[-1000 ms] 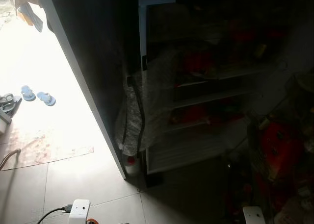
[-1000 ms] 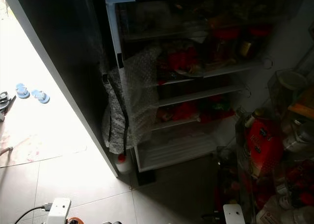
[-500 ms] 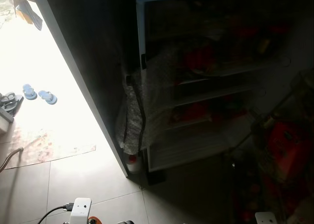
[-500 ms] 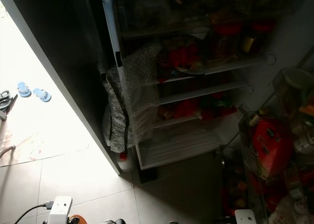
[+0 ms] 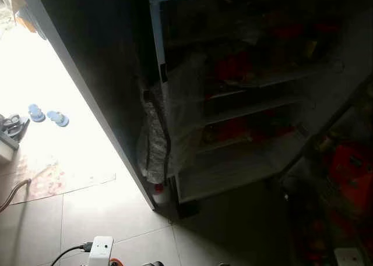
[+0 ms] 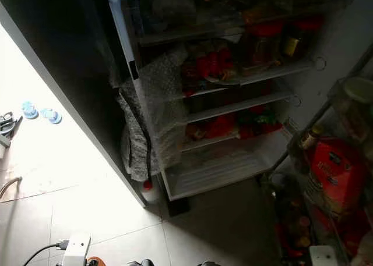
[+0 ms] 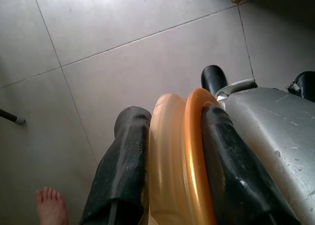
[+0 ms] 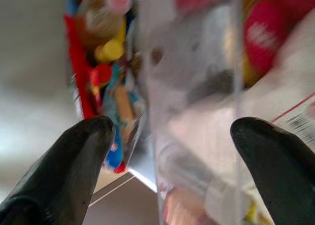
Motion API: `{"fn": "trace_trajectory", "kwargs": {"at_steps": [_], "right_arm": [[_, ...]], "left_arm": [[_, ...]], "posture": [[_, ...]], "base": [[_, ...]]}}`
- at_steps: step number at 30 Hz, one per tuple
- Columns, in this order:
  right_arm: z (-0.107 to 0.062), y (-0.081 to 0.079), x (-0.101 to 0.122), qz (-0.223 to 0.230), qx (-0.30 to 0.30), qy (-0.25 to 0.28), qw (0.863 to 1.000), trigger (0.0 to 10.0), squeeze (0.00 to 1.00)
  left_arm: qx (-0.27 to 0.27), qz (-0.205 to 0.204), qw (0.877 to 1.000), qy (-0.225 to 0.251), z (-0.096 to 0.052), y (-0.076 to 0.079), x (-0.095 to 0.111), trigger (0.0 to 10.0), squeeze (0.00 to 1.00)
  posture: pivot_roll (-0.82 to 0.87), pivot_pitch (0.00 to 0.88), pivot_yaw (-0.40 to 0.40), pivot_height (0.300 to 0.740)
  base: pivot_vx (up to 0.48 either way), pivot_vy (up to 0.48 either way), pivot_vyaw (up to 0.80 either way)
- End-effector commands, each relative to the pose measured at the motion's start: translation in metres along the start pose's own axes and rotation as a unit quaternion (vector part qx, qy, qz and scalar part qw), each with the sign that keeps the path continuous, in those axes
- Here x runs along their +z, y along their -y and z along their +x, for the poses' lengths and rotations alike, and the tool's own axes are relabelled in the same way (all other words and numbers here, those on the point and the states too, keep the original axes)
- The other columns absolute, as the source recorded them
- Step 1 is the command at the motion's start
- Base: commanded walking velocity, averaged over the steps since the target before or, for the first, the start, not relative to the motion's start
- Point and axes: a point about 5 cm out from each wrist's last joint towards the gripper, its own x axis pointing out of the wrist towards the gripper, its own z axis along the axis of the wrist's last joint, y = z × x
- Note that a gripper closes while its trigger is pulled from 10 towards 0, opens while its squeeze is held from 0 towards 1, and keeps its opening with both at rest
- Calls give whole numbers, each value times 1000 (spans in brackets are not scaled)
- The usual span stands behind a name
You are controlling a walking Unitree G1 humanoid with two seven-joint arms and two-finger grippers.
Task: Restocking fridge
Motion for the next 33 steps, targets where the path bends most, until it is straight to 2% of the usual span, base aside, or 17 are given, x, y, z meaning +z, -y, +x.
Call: {"fn": "trace_trajectory", "kwargs": {"at_steps": [1,7,8,12,13,14,16,17,19,21,24,33], "right_arm": [[0,2,-3,7,-8,-5,1000,10000,0],[-1,-11,4,18,18,4,1000,10000,0],[-3,-23,6,33,50,4,998,10000,0],[-11,-55,6,48,140,-4,989,10000,0],[-13,-63,6,52,161,-5,986,10000,0],[-19,-79,6,65,204,-10,977,10000,0],[-22,-87,6,73,225,-13,971,10000,0],[-26,-96,7,71,240,-13,968,10000,0],[-27,-100,8,70,245,-13,967,10000,0],[-39,-124,12,75,309,-15,948,10000,0],[-43,-132,12,79,328,-19,941,10000,0],[-45,-139,17,85,334,-27,938,10000,0]], "left_arm": [[-24,-5,1000,-15,-1,10,-9,10000,0],[-23,-5,1000,-14,-1,10,-9,10000,0],[-23,-5,1000,-14,-1,10,-9,10000,0],[-23,-6,1000,-15,-1,10,-9,10000,0],[-23,-6,1000,-15,-1,10,-9,10000,0],[-23,-6,1000,-15,-1,11,-10,10000,0],[-23,-6,1000,-15,-1,11,-10,10000,0],[-22,-5,1000,-14,-1,10,-10,10000,0],[-22,-5,1000,-14,-1,10,-10,10000,0],[-11,-7,1000,-13,-2,1,-10,10000,0],[-8,-7,1000,-13,-2,-4,-11,10000,0],[-5,0,1000,-18,-3,-11,-12,10000,0]], "posture": [[-144,168,-25,740],[-143,167,-25,740],[-144,167,-26,740],[-144,168,-28,740],[-144,169,-28,740],[-143,170,-29,740],[-143,170,-29,740],[-142,172,-28,740],[-141,173,-29,740],[-136,176,-29,740],[-136,178,-27,740],[-130,183,-24,740]], "base": [[0,0,0],[0,0,0],[0,0,0],[0,0,0],[0,0,0],[0,0,0],[0,0,0],[0,0,0],[0,0,0],[0,0,0],[0,0,0],[0,0,0]]}}
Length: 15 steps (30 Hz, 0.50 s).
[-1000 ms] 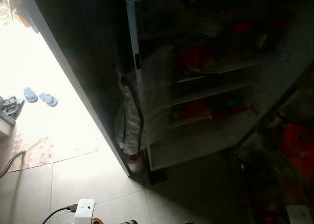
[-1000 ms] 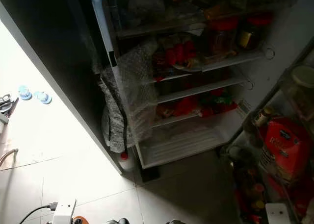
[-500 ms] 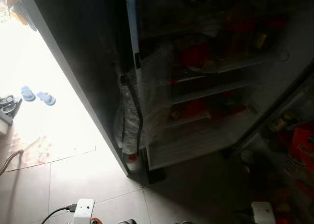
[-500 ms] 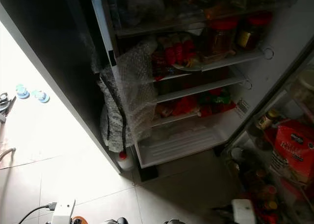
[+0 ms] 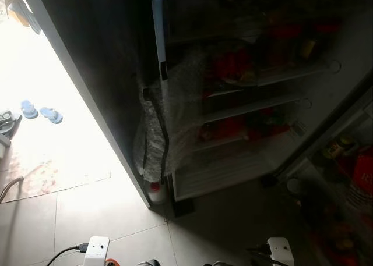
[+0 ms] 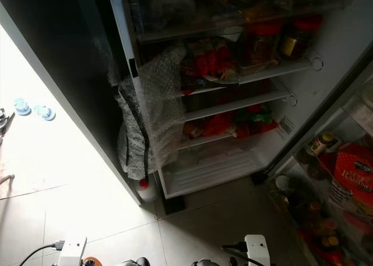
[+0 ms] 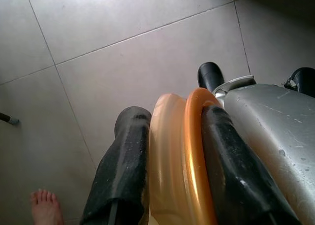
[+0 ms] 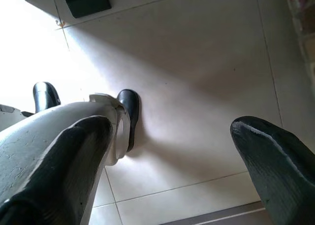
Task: Restocking fridge
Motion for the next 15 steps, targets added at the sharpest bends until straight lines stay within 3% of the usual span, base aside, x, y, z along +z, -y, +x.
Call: {"fn": "trace_trajectory", "kwargs": {"at_steps": [1,9,15], "right_arm": [[0,-1,-7,8,-2,-17,1000,10000,0],[1,-2,-3,11,-7,-21,1000,10000,0],[1,-3,-4,7,-6,-22,1000,10000,0]], "left_arm": [[-10,-1,1000,-17,-2,1,-12,10000,0],[-13,2,1000,-19,-2,0,-12,10000,0],[-14,4,1000,-19,-2,0,-12,10000,0]], "posture": [[-130,183,-24,740],[-125,175,-22,740],[-125,163,-21,740]], "base": [[0,0,0],[0,0,0],[0,-246,0]]}}
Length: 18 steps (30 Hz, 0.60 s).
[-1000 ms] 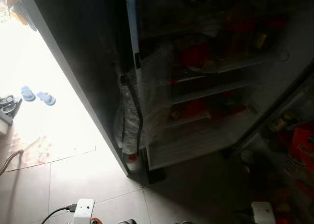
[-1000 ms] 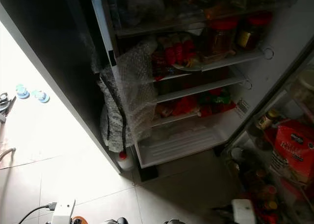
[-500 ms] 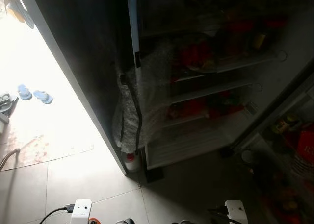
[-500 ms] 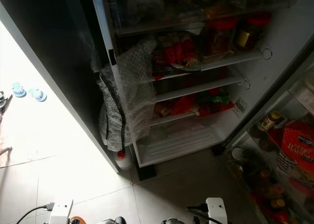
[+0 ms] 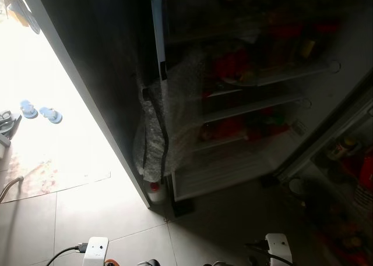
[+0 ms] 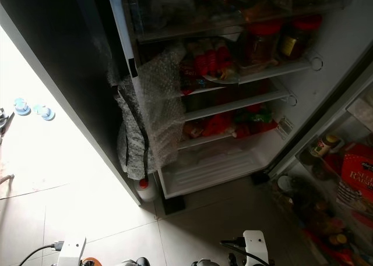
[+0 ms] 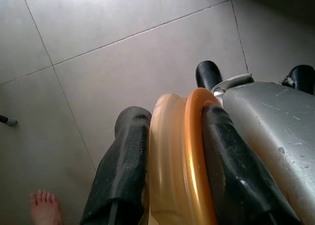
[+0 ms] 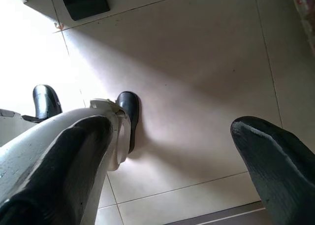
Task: Restocking fridge
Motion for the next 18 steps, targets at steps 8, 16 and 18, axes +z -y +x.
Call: {"fn": "trace_trajectory", "kwargs": {"at_steps": [8,16,18], "right_arm": [[-1,2,-10,6,-13,-16,1000,10000,0],[-1,1,-10,8,-12,-14,1000,10000,0],[-1,2,-10,8,-13,-14,1000,10000,0]], "left_arm": [[-13,5,1000,-16,-1,6,-9,10000,0],[-17,7,1000,-13,0,12,-8,10000,0],[-17,7,1000,-13,0,12,-8,10000,0]], "posture": [[-126,145,-19,740],[-127,141,-18,740],[-127,143,-18,740]], "base": [[0,-262,0],[0,-302,0],[0,-300,0]]}}
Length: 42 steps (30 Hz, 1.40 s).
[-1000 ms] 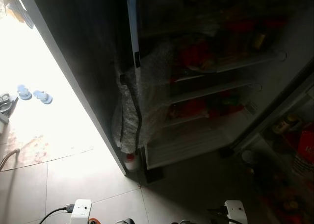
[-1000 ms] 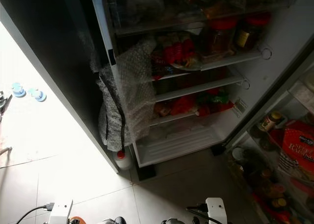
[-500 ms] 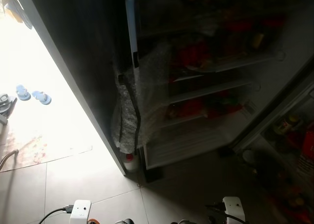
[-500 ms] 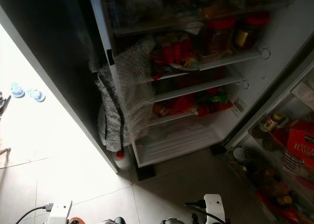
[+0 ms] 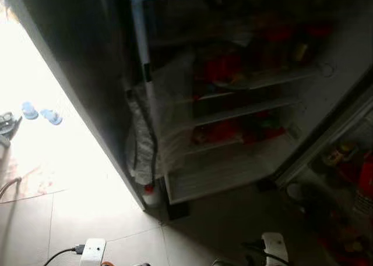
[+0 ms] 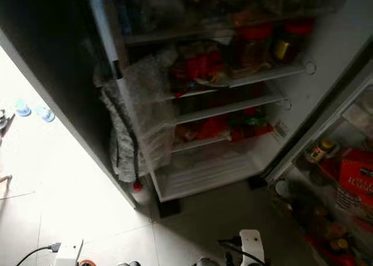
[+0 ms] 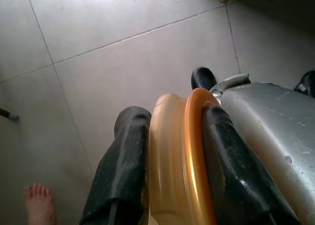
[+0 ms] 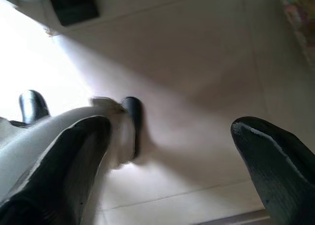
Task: Restocking fridge
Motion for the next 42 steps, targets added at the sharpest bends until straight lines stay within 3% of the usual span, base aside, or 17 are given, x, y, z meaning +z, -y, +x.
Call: {"fn": "trace_trajectory", "kwargs": {"at_steps": [1,31,42], "right_arm": [[0,-2,-5,6,0,-7,1000,10000,0],[0,-2,-5,4,-2,-9,1000,10000,0],[0,-2,-5,0,-4,-9,1000,10000,0]], "left_arm": [[-22,2,1000,-13,-1,11,-8,10000,0],[-22,3,1000,-12,-1,14,-8,10000,0],[-11,13,1000,-3,-1,4,-4,10000,0]], "posture": [[-127,143,-18,740],[-128,178,-15,740],[-123,178,-15,740]], "base": [[0,-300,0],[0,-301,0],[0,0,0]]}}
